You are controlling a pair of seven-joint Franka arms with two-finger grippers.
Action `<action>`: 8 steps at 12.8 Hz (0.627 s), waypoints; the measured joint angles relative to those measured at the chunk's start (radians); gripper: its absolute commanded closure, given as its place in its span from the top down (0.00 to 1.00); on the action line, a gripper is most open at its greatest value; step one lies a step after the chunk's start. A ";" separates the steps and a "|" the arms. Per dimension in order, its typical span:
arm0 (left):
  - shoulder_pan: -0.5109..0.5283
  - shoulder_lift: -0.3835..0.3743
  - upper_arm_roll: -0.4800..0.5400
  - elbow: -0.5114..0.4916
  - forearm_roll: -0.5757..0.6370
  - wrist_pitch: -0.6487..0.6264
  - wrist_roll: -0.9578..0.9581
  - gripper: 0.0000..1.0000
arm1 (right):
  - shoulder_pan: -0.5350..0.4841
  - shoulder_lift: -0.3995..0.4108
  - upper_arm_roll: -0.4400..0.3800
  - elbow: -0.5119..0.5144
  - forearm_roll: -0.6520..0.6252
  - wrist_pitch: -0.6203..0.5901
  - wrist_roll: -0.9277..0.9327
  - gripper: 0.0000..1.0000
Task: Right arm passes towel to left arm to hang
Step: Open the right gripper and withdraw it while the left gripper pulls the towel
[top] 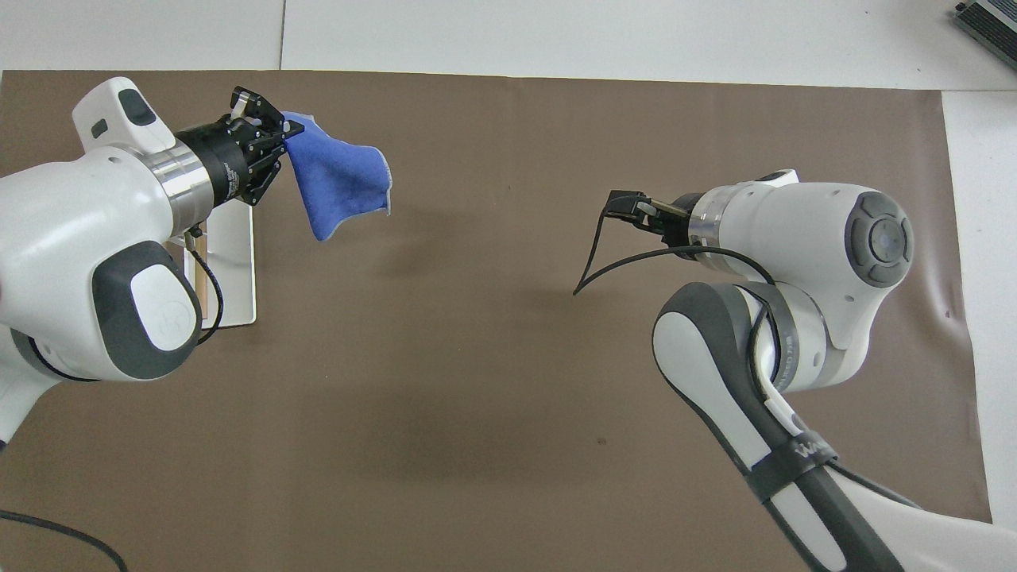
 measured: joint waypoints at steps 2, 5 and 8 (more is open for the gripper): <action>0.001 0.000 0.029 -0.016 0.000 -0.004 0.010 0.00 | -0.049 -0.033 -0.002 0.049 0.000 -0.126 -0.035 1.00; 0.000 0.000 0.038 -0.034 -0.001 -0.005 -0.069 0.00 | -0.123 -0.101 -0.003 0.063 0.000 -0.269 -0.095 1.00; 0.000 -0.001 0.052 -0.046 -0.001 -0.004 -0.084 0.00 | -0.192 -0.132 -0.004 0.091 0.024 -0.374 -0.152 1.00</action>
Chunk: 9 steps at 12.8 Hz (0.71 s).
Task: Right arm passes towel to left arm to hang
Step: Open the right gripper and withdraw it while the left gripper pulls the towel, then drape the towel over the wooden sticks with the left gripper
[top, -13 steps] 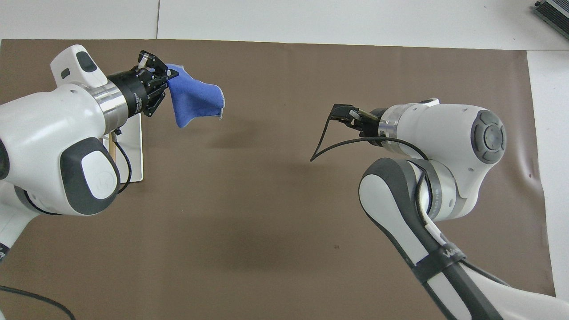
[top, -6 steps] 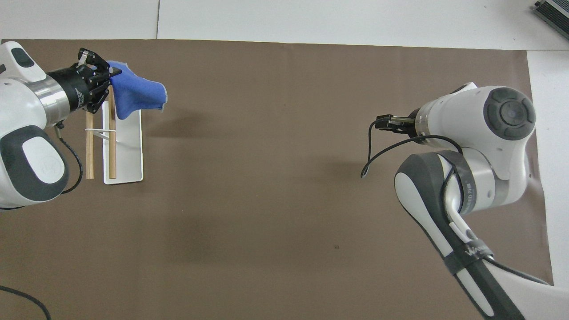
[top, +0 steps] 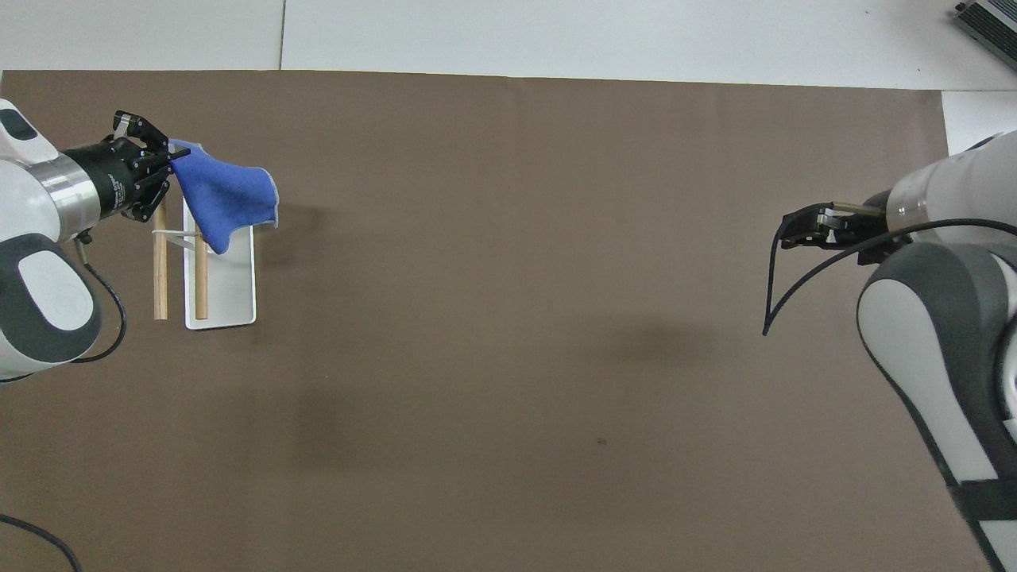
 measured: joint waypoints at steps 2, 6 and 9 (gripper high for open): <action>0.000 0.000 0.037 -0.005 0.001 0.005 0.011 0.00 | -0.040 -0.006 -0.001 0.074 0.003 -0.099 -0.052 1.00; 0.001 -0.001 0.116 -0.005 0.001 0.006 0.129 0.00 | -0.049 -0.010 0.002 0.184 -0.022 -0.242 -0.107 1.00; 0.001 -0.002 0.144 -0.020 0.001 0.006 0.148 0.00 | -0.045 -0.011 0.008 0.171 -0.025 -0.258 -0.117 1.00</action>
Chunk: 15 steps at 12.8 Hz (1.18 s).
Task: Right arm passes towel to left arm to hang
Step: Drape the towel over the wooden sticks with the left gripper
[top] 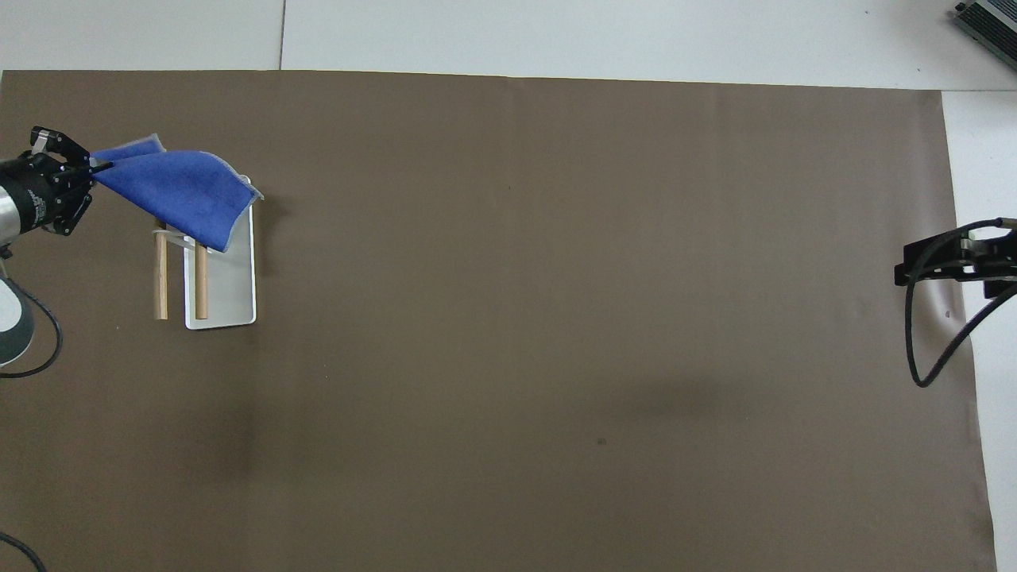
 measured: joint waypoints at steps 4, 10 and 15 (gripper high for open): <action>0.000 -0.033 0.032 -0.105 0.000 0.000 0.004 0.00 | -0.002 0.000 -0.001 -0.006 0.000 -0.005 -0.019 1.00; 0.000 -0.103 0.032 -0.254 0.000 0.062 0.004 0.00 | -0.003 -0.026 -0.001 -0.036 0.000 -0.007 0.005 1.00; -0.007 -0.104 0.020 -0.245 0.000 0.125 0.004 0.00 | -0.003 -0.030 -0.001 -0.035 0.000 -0.006 0.025 1.00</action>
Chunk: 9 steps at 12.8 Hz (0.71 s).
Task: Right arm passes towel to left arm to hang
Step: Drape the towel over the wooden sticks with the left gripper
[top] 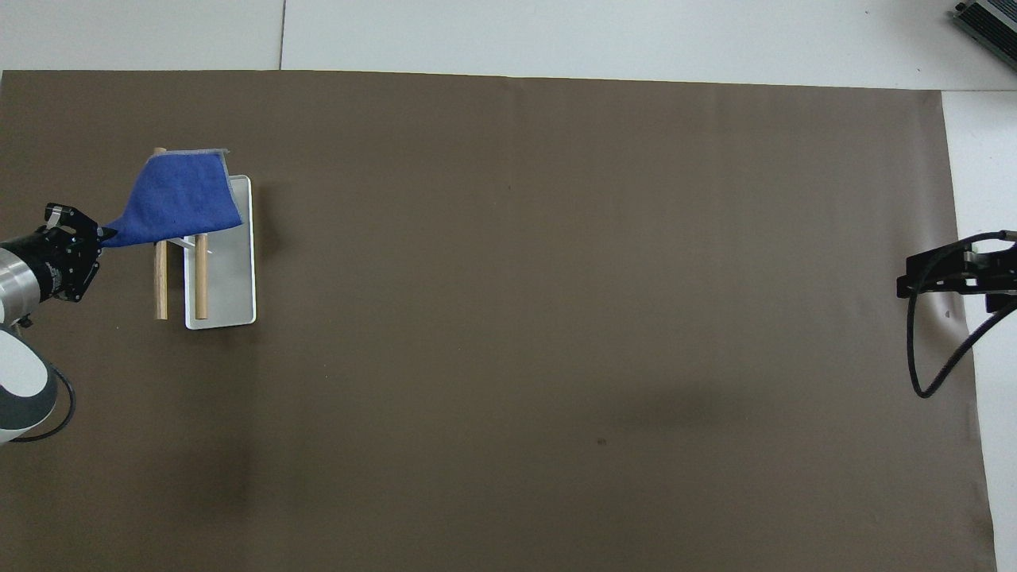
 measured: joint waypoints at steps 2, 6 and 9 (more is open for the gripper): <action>-0.006 0.000 -0.028 0.000 0.000 0.002 0.000 0.00 | 0.000 0.000 0.000 0.000 0.000 0.000 0.000 1.00; -0.009 0.000 -0.053 0.000 0.000 0.004 0.000 0.00 | 0.000 0.000 0.000 0.000 0.000 0.000 0.000 1.00; -0.008 0.000 -0.052 -0.001 0.000 0.004 0.002 0.01 | 0.000 0.000 0.000 0.000 0.000 0.000 0.000 1.00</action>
